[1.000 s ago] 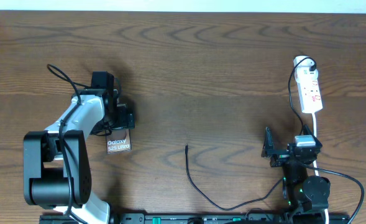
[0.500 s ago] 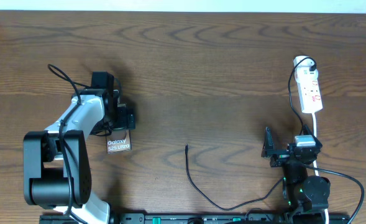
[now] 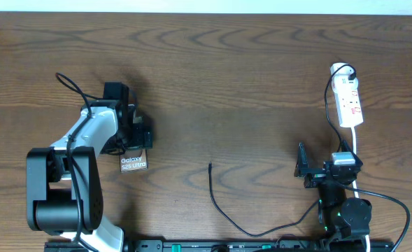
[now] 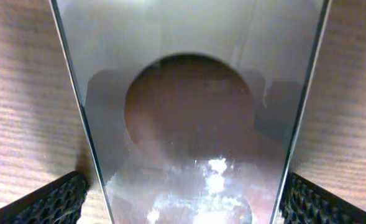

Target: Plug charger to phone and switch on socket

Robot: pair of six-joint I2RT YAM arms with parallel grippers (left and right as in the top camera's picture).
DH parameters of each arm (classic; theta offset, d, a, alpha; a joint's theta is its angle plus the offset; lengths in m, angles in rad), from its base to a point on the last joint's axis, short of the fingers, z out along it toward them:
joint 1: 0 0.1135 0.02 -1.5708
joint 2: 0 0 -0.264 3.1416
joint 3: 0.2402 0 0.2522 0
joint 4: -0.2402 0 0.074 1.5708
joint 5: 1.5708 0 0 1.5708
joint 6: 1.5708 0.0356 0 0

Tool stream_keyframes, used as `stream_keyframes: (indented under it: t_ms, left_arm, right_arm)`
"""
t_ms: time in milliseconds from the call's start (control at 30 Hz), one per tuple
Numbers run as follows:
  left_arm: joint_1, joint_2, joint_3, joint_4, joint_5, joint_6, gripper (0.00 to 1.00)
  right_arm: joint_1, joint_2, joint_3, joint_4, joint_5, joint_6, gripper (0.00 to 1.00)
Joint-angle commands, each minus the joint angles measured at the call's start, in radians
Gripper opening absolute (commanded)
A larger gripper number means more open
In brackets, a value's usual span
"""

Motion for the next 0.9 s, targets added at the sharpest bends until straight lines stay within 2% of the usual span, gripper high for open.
stream_keyframes:
  t_ms: [0,367,433,533,600,767,867]
  left_arm:
    - [0.0,0.019,-0.026,-0.006,0.039,0.008,0.97]
    - [0.0,0.019,-0.026,-0.004,0.039,0.008,0.96]
    - [0.0,0.019,-0.026,-0.003,0.039,0.008,0.88]
    - [0.0,0.019,-0.026,0.0,0.039,0.008,0.66]
    - [0.0,0.019,-0.026,0.0,0.039,0.008,0.6]
    - [0.0,0.019,-0.026,0.0,0.039,0.008,0.37]
    - [0.0,0.019,-0.026,0.0,0.039,0.008,0.33]
  right_arm:
    - [-0.007,-0.005,-0.001,-0.003,0.008,-0.012,0.99]
    - [-0.007,-0.005,-0.001,-0.003,0.008,-0.012,0.99]
    - [-0.007,-0.005,-0.001,-0.003,0.008,-0.012,0.99]
    - [-0.007,-0.005,-0.001,-0.003,0.008,-0.012,0.99]
    - [-0.007,-0.005,-0.001,-0.003,0.008,-0.012,0.99]
    - [-0.007,-0.005,-0.001,-0.003,0.008,-0.012,0.99]
    - [-0.007,-0.005,-0.001,-0.003,0.008,-0.012,0.99]
